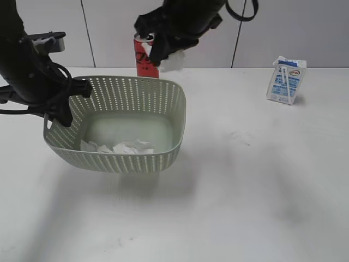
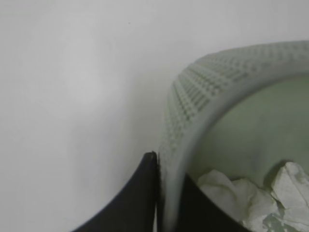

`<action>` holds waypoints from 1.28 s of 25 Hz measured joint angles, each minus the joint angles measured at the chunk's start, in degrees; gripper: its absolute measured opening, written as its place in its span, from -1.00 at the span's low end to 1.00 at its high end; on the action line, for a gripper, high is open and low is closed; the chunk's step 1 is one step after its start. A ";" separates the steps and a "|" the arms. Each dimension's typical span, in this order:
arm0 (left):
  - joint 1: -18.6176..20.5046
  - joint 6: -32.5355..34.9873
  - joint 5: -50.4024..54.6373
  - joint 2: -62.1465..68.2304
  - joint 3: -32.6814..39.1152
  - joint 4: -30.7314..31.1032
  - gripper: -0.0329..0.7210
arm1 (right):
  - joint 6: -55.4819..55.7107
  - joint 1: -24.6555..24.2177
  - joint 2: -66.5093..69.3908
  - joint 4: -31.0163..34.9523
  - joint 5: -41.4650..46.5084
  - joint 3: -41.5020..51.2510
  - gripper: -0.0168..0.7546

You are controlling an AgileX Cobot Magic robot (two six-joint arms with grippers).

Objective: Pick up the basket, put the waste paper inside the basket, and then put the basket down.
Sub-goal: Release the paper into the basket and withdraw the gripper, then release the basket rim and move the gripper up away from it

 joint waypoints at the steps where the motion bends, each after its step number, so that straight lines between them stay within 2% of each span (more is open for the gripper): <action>1: 0.00 0.00 0.00 0.00 0.00 0.00 -0.91 | -0.92 0.90 0.06 0.07 -0.07 0.00 -0.87; 3: 0.00 0.00 -0.05 0.00 0.00 -0.05 -0.91 | -2.25 2.48 0.80 0.75 0.52 0.00 -0.77; 4: 0.00 0.00 -0.05 0.00 0.00 -0.05 -0.91 | -2.70 3.04 1.40 1.35 0.92 0.00 -0.61; 8: 0.00 0.00 0.01 0.00 0.00 -0.43 -0.91 | -3.15 3.60 3.11 3.80 1.62 0.00 0.42; 9: 0.00 0.00 0.13 0.00 0.00 -0.44 -0.91 | -3.15 3.60 3.11 3.86 1.90 0.00 0.58; 10: 0.00 0.00 0.22 0.00 0.00 -0.44 -0.91 | -3.00 3.53 3.11 3.86 2.58 0.00 0.64; 15: 0.00 0.00 1.28 0.00 0.00 -0.54 -0.91 | -1.66 2.62 2.59 1.52 6.77 -2.05 0.67; 18: 0.00 0.00 2.02 0.00 0.00 -0.61 -0.91 | -0.70 -0.49 1.26 -1.93 8.52 -3.35 0.67; 28: 0.00 0.00 3.08 0.00 0.00 -3.09 -0.91 | 1.85 -24.77 -1.61 -6.97 10.58 -3.48 0.60; 32: 0.00 0.00 3.19 0.00 0.00 -3.60 -0.91 | 4.02 -30.56 -4.01 -13.00 10.64 -2.90 0.58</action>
